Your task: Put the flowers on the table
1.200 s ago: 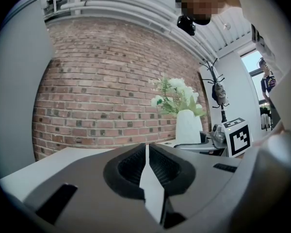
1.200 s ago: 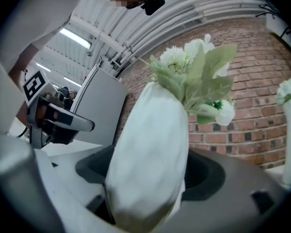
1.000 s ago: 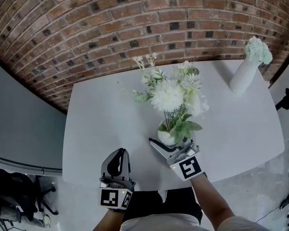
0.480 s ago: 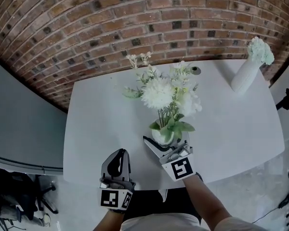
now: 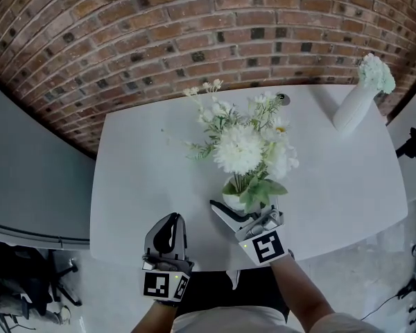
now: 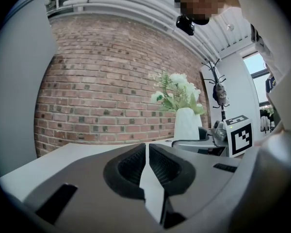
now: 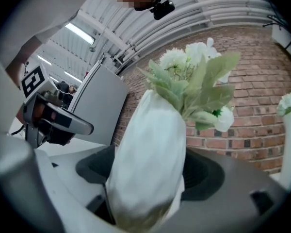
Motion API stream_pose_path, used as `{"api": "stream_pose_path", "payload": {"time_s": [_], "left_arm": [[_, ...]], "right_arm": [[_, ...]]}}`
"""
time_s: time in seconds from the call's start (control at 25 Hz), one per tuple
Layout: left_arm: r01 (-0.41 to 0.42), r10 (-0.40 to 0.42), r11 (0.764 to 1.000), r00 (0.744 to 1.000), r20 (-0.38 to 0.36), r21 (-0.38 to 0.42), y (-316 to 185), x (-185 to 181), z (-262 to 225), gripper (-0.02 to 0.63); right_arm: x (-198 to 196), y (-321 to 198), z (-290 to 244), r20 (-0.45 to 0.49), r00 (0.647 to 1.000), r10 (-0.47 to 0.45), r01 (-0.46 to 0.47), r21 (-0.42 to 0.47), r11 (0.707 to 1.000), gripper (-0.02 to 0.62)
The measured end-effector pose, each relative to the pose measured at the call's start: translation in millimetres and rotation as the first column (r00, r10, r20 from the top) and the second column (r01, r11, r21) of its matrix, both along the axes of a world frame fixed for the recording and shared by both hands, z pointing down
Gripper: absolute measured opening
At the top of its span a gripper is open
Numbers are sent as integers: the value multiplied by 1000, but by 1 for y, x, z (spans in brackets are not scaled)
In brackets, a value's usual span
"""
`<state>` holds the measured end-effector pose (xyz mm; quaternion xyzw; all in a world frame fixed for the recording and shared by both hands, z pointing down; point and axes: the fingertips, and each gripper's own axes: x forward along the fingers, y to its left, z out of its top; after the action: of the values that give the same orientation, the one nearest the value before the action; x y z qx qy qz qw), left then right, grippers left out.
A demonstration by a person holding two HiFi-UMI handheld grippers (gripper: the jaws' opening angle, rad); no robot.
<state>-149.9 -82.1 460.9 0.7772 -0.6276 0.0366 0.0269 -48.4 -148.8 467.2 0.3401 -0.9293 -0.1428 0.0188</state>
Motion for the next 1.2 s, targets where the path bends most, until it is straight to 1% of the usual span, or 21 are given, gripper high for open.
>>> {"api": "stream_pose_path", "payload": {"time_s": [0.12,0.32,0.56,0.8,0.96,1.2], "left_arm": [[-4,4,1000,1000,-1,-3,2,-2,1,26],[-9,9,1000,1000,0,-14,3,2,3,26],[-7,7,1000,1000,1,-14,4,2,2,26],[-6,6,1000,1000,2,-13,8,0,0,26],[-8,8,1000,1000,1,-12,10,0,3,26],[-5,5,1000,1000,5,-19,11,4,5,26]], "right_arm": [[0,2,-3,-12,1000,0,0,10,1000,408],[4,6,-4,-14,1000,2,-2,0,1000,408],[4,7,-7,-14,1000,3,-3,18,1000,408],[8,4,-9,-7,1000,22,-22,18,1000,408],[8,6,-10,-19,1000,11,-11,39,999,408],[14,7,-8,-25,999,22,-21,29,999,408]]}}
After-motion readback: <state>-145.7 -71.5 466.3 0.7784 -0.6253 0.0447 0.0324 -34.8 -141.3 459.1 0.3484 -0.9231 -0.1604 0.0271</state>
